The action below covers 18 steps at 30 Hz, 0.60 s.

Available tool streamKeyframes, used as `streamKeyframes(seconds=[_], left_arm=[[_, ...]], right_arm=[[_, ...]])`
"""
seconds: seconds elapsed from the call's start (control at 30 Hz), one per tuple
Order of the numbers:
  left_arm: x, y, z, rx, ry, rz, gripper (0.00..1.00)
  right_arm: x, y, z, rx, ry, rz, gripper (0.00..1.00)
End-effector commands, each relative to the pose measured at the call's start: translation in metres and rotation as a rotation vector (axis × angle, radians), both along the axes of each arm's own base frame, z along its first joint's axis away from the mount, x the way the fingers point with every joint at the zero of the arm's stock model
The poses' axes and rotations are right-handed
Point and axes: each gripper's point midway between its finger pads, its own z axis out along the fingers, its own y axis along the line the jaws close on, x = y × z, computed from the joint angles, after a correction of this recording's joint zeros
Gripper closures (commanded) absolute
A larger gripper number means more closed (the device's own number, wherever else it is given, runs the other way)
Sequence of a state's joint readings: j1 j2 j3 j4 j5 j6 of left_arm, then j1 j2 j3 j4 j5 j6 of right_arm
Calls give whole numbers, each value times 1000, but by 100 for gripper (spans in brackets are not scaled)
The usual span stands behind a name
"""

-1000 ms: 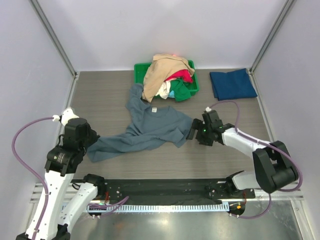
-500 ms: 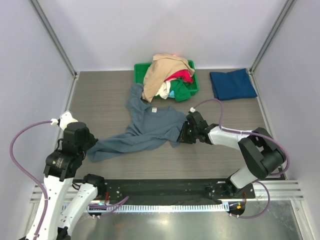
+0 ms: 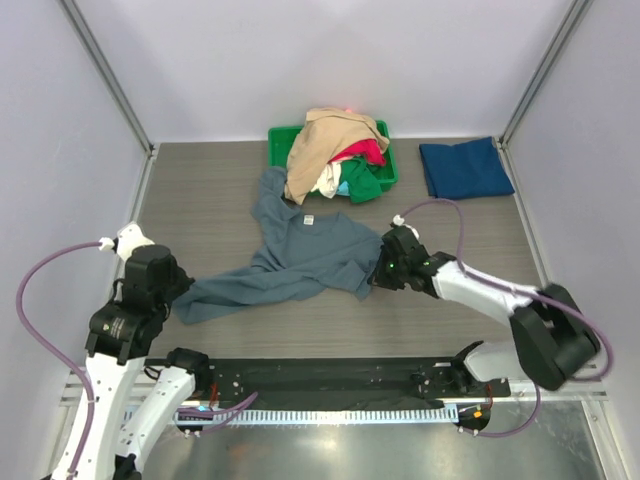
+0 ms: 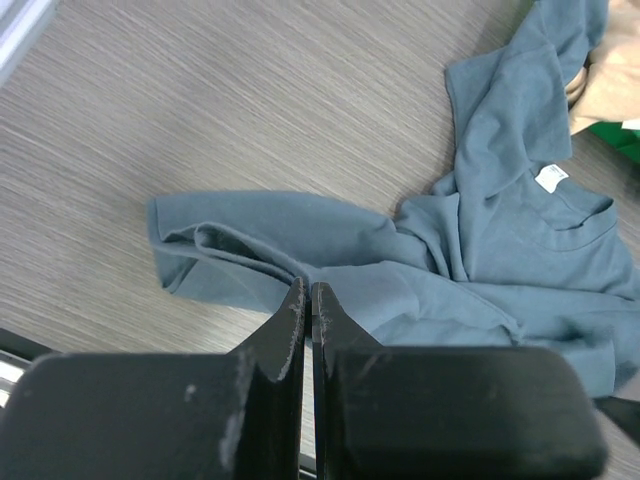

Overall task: Fold and stack the t-shirts
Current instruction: Flatten the tshirt out

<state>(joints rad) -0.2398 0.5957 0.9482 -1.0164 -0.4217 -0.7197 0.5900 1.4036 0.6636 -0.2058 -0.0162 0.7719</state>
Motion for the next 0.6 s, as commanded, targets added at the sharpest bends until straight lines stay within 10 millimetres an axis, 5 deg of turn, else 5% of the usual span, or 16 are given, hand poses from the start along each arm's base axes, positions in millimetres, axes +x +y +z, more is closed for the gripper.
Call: streamKeyframes(seconds=[0.0,0.2,0.23,0.4,0.43,0.57], left_arm=[[-3,9,32,25,-88,19,100],[-8,13,79,9,-206,29,100],[-9,13,87,11,-225,26,100],[-19,20,138,-4,-365,43,100],[-23,21,154,-13,-407,46,100],[-37,25,192,-31,-515,50,100]], right_arm=[[10,-21,53,-38,-144,-58,99],[15,-51,170,-40,-365,-140,99],[18,-54,202,-17,-427,-153,99],[2,-84,295,7,-593,-224,99],[-2,-88,327,45,-651,-238,99],[-26,-111,388,85,-754,-275,99]])
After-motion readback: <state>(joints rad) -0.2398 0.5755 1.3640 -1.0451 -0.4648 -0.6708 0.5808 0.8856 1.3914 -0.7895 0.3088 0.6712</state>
